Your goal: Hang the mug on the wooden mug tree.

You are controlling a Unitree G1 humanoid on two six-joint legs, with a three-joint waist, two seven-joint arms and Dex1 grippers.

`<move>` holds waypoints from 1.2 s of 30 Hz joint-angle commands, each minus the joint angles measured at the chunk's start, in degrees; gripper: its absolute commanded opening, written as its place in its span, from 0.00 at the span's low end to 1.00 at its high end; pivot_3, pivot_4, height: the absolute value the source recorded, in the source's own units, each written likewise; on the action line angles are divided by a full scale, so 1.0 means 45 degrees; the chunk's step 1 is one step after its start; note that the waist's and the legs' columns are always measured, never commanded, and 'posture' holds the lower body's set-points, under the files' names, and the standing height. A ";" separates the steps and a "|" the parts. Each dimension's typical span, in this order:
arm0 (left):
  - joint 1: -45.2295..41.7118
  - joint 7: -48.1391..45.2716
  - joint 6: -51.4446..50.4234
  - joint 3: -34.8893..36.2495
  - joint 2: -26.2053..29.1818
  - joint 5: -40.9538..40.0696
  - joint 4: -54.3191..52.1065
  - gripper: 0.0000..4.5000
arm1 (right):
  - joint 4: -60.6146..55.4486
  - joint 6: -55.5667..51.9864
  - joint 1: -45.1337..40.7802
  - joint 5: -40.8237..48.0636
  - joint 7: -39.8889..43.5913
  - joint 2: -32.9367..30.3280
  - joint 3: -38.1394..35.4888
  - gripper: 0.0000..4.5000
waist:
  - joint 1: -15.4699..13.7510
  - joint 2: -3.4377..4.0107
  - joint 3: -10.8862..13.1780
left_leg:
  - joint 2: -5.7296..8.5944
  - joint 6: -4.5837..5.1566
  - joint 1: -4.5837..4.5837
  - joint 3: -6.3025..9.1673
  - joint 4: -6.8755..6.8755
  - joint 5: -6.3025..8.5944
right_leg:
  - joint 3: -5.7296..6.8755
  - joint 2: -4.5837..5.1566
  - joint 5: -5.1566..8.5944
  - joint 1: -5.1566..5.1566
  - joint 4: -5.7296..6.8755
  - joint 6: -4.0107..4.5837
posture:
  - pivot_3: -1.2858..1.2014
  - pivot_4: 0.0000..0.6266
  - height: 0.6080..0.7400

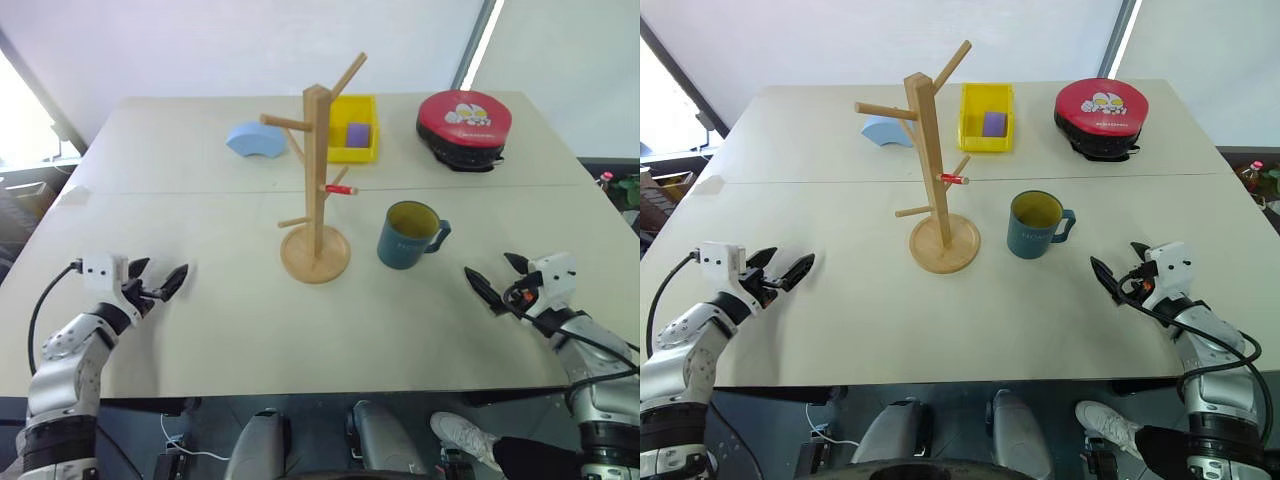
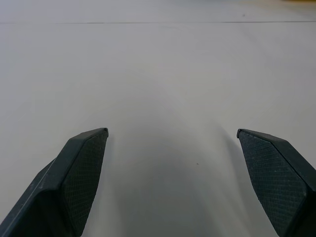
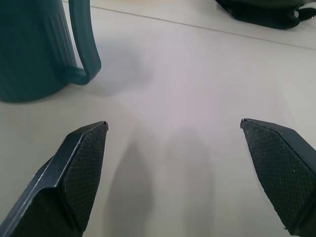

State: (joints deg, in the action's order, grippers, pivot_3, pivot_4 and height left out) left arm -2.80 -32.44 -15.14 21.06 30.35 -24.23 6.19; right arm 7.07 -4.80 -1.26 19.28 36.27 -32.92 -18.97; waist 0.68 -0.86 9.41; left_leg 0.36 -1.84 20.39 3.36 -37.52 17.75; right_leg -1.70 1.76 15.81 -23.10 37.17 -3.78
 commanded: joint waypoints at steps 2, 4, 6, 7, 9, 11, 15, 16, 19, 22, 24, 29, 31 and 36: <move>0.0058 0.0092 0.0284 0.0288 0.0053 0.0028 -0.0303 1.00 | -0.0461 -0.0038 -0.0201 0.0075 -0.0116 0.0034 -0.0050 0.99 | 0.0000 0.0000 0.0000 | 0.0000 0.0000 0.0001 0.0000 0.0000 0.0000 | 0.0000 0.0000 0.0000 0.0000 -0.0001 0.0000 | 0.52 0.24 1.00; 0.0045 0.0086 0.0265 0.0270 0.0048 -0.0024 -0.0307 1.00 | -0.0532 -0.0083 -0.0181 0.0069 -0.0161 0.0039 -0.0031 0.99 | 0.0001 0.0000 0.0000 | 0.0000 0.0000 0.0002 -0.0001 0.0000 0.0000 | -0.0001 0.0002 0.0000 0.0000 -0.0002 0.0000 | 0.52 0.24 1.00; 0.0039 0.0047 0.0259 0.0289 0.0036 -0.0110 -0.0336 1.00 | -0.0618 -0.0124 -0.0124 0.0075 -0.0205 0.0044 -0.0035 0.99 | -0.0001 0.0000 0.0000 | 0.0000 0.0000 0.0002 0.0000 0.0000 0.0000 | 0.0000 0.0002 0.0000 0.0000 -0.0002 0.0000 | 0.52 0.24 1.00; 0.0032 0.0004 0.0230 0.0297 0.0015 -0.0192 -0.0397 1.00 | -0.0665 -0.0158 -0.0097 0.0071 -0.0244 0.0052 -0.0035 0.99 | -0.0001 0.0000 0.0000 | 0.0000 0.0000 0.0001 0.0000 0.0000 0.0000 | 0.0000 0.0002 0.0000 0.0000 -0.0001 0.0000 | 0.52 0.24 1.00; 0.0034 -0.0026 0.0161 0.0242 0.0008 -0.0226 -0.0495 1.00 | -0.0786 -0.0251 -0.0064 0.0056 -0.0341 0.0074 -0.0024 0.99 | -0.0001 0.0000 0.0000 | 0.0000 0.0000 0.0002 -0.0001 0.0000 0.0000 | -0.0001 0.0003 0.0000 0.0000 -0.0002 0.0000 | 0.52 0.24 1.00; 0.0026 -0.0095 0.0115 0.0070 -0.0009 -0.0176 -0.0592 1.00 | -0.0883 -0.0333 -0.0061 0.0026 -0.0480 0.0096 -0.0024 0.99 | -0.0003 0.0000 0.0000 | 0.0000 0.0000 0.0002 0.0000 0.0000 0.0000 | -0.0001 0.0003 0.0000 0.0000 -0.0002 0.0000 | 0.52 0.24 1.00; -0.0017 -0.0454 0.0119 -0.0210 -0.0139 -0.0318 -0.1063 1.00 | -0.1078 -0.0439 0.0008 0.0020 -0.0696 0.0139 -0.0071 0.99 | -0.0004 0.0000 0.0000 | 0.0000 0.0000 0.0003 0.0000 0.0000 0.0000 | -0.0001 0.0003 0.0000 0.0000 -0.0003 0.0000 | 0.52 0.24 1.00; -0.0060 -0.0560 0.0091 -0.0296 -0.0181 -0.0359 -0.1244 1.00 | -0.1166 -0.0474 0.0040 0.0056 -0.0737 0.0162 -0.0090 0.99 | -0.0016 0.0000 0.0000 | 0.0000 0.0000 0.0004 -0.0001 0.0000 0.0000 | -0.0001 0.0003 0.0000 0.0000 -0.0004 0.0000 | 0.52 0.24 1.00; -0.0052 -0.1041 -0.0078 -0.0768 -0.0261 -0.0551 -0.2081 1.00 | -0.1413 -0.0565 0.0075 0.0087 -0.0858 0.0261 -0.0023 0.99 | -0.0012 0.0000 0.0000 | 0.0001 0.0000 0.0007 0.0000 -0.0001 0.0000 | -0.0001 0.0005 0.0000 0.0001 -0.0005 0.0000 | 0.52 0.24 1.00; 0.0209 -0.1581 -0.0293 -0.1285 -0.0182 -0.0663 -0.2937 1.00 | -0.1538 -0.0600 0.0017 0.0050 -0.0882 0.0343 0.0116 0.99 | -0.0005 0.0001 -0.0001 | 0.0001 0.0000 0.0004 -0.0001 0.0000 0.0000 | -0.0002 0.0005 0.0000 0.0001 -0.0005 0.0000 | 0.52 0.24 1.00; 0.0438 -0.2081 -0.0503 -0.1763 -0.0140 -0.0829 -0.3632 1.00 | -0.1603 -0.0622 -0.0086 0.0094 -0.0811 0.0390 0.0209 0.99 | 0.0020 0.0003 -0.0001 | 0.0000 0.0000 0.0002 -0.0001 0.0003 0.0000 | -0.0002 0.0003 0.0000 0.0001 -0.0006 0.0000 | 0.52 0.24 1.00; 0.0661 -0.3286 -0.1281 -0.2946 -0.0006 -0.1560 -0.5099 1.00 | -0.1835 -0.0738 -0.0378 0.0386 -0.0792 0.0639 0.0286 0.99 | 0.0011 0.0003 -0.0001 | 0.0000 0.0000 -0.0001 -0.0005 0.0009 0.0000 | -0.0008 0.0001 0.0001 0.0000 -0.0006 0.0002 | 0.52 0.24 1.00; 0.0534 -0.3692 -0.1740 -0.3517 0.0018 -0.1833 -0.5586 1.00 | -0.1950 -0.0758 -0.0512 0.0389 -0.0814 0.0803 0.0452 0.99 | 0.0010 0.0005 -0.0001 | 0.0000 0.0000 0.0000 -0.0005 0.0007 0.0000 | -0.0009 0.0000 0.0001 0.0001 -0.0006 0.0003 | 0.52 0.24 1.00; -0.0194 -0.3747 -0.2007 -0.4834 -0.0143 -0.1515 -0.6104 1.00 | -0.1701 -0.0626 -0.1153 0.0145 -0.1011 0.1364 0.0954 0.99 | 0.0012 0.0005 -0.0001 | 0.0001 0.0000 -0.0001 -0.0004 0.0006 0.0000 | -0.0008 -0.0010 0.0001 0.0003 -0.0006 0.0002 | 0.52 0.24 1.00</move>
State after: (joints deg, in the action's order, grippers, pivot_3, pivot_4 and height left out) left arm -2.83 -49.11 -24.30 0.18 29.70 -31.22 -19.08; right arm 0.31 -8.48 -5.40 20.03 32.08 -27.07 -14.91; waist 0.73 -0.83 9.40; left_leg 0.36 -1.84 20.39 3.33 -37.50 17.75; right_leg -1.73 1.70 15.81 -23.09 37.14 -3.77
